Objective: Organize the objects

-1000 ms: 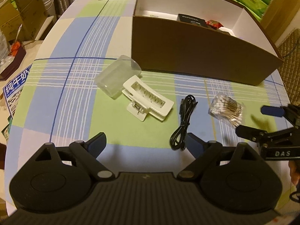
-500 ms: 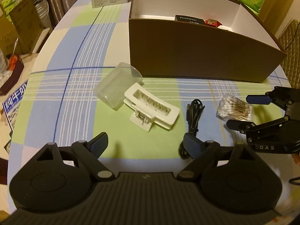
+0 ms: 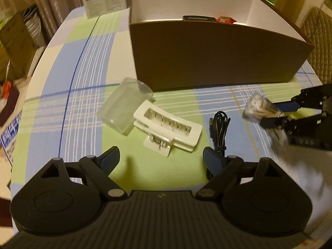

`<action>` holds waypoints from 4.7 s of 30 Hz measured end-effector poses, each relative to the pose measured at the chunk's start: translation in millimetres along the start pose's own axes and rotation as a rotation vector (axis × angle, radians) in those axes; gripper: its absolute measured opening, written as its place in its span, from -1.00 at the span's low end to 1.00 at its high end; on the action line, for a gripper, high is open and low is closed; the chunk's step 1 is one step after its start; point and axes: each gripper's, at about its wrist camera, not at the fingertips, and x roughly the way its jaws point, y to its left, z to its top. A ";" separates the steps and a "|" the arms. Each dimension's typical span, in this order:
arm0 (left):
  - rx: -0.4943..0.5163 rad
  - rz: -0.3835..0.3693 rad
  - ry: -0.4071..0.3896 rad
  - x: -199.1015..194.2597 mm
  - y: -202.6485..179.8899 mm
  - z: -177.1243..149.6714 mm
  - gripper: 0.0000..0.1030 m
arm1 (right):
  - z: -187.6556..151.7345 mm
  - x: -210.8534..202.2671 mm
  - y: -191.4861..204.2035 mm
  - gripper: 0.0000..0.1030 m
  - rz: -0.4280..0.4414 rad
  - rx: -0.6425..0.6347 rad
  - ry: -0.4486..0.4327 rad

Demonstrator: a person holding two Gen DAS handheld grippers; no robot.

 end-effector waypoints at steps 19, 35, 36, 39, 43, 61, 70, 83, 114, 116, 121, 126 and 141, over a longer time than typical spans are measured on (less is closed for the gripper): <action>0.294 -0.107 -0.045 32.7 -0.8 15.4 0.65 | -18.5 -18.3 -33.3 -0.39 -0.121 0.195 0.016; 0.317 -0.126 -0.066 28.5 -25.8 1.9 0.59 | -25.0 -25.8 -31.2 -0.39 -0.144 0.208 0.037; 0.314 -0.123 -0.065 28.1 -25.7 0.2 0.60 | -26.0 -26.4 -31.3 -0.39 -0.145 0.210 0.038; 0.337 -0.105 -0.061 29.3 -22.2 0.0 0.65 | -28.0 -28.2 -31.8 -0.39 -0.144 0.212 0.042; 0.400 -0.105 -0.062 31.5 -17.2 5.4 0.81 | -29.2 -29.5 -32.4 -0.39 -0.146 0.214 0.044; 0.321 -0.134 -0.028 45.9 -20.7 7.8 0.69 | -36.3 -35.1 -30.0 -0.39 -0.157 0.241 0.051; -0.057 -0.006 0.033 33.5 -11.6 -6.7 0.76 | -35.6 -34.7 -26.9 -0.39 -0.151 0.237 0.055; 0.310 -0.050 0.003 32.0 -17.1 -9.5 0.91 | -38.2 -37.5 -28.5 -0.37 -0.131 0.237 0.058; -0.014 0.111 0.083 24.6 -23.2 -7.5 0.66 | -32.9 -26.2 -18.4 -0.59 -0.106 0.113 0.040; -0.016 0.115 0.083 22.7 -23.6 -8.9 0.66 | -32.5 -25.9 -17.5 -0.61 -0.109 0.110 0.044; -0.027 0.118 0.075 14.9 -21.8 -11.6 0.66 | -32.2 -26.7 -15.1 -0.63 -0.116 0.100 0.060; -0.039 0.119 0.068 3.6 -21.4 -11.9 0.66 | -31.8 -35.5 -12.8 -0.63 -0.105 0.110 0.046; -0.052 0.073 -0.034 -51.0 -34.5 12.2 0.66 | -0.6 -99.4 -11.2 -0.63 0.025 0.218 -0.100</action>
